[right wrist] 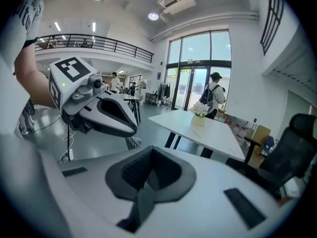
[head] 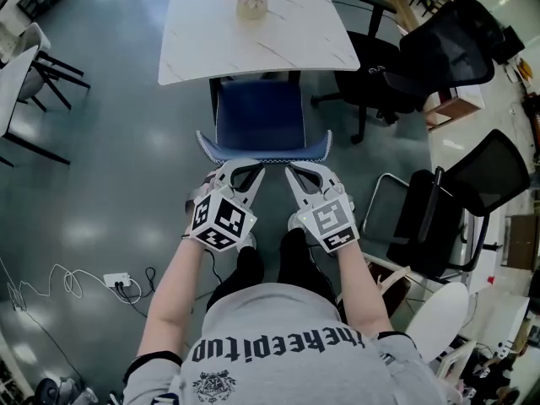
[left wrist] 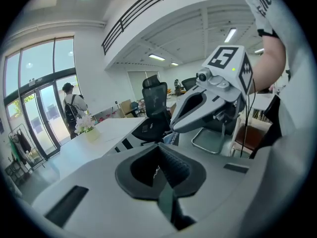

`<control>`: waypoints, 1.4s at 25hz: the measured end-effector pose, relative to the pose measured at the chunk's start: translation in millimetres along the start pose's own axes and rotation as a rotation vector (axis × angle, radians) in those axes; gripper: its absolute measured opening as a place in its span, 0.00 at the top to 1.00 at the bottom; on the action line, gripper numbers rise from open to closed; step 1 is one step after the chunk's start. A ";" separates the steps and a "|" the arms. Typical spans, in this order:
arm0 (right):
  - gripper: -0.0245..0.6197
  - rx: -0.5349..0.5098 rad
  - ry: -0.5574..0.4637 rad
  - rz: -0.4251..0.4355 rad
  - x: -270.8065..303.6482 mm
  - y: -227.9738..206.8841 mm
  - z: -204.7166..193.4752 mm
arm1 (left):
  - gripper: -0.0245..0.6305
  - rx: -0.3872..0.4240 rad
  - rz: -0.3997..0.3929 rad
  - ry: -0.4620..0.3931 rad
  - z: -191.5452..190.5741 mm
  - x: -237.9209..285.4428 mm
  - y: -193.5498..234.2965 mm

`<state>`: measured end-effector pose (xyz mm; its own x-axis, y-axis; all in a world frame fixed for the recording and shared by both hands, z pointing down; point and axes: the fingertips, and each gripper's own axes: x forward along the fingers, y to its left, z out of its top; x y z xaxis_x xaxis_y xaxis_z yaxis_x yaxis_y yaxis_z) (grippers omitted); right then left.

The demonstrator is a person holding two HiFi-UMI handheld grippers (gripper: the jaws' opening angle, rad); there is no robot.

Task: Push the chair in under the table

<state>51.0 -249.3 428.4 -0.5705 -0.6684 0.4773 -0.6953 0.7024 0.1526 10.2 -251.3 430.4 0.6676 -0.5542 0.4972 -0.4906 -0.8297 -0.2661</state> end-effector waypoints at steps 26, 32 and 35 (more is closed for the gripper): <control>0.95 0.136 -0.299 -0.099 -82.1 35.1 94.0 | 0.94 -0.186 -0.041 -0.424 103.6 -87.1 -10.2; 0.95 0.138 -0.345 -0.107 -92.1 36.3 107.9 | 0.94 -0.211 -0.039 -0.463 109.5 -96.3 -9.0; 0.95 0.136 -0.353 -0.112 -94.4 38.2 111.8 | 0.94 -0.234 -0.039 -0.482 110.0 -101.4 -6.7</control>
<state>29.5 -186.7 292.5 -0.5867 -0.7987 0.1336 -0.7997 0.5974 0.0599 7.4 -196.8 290.9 0.8421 -0.5367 0.0527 -0.5354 -0.8438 -0.0369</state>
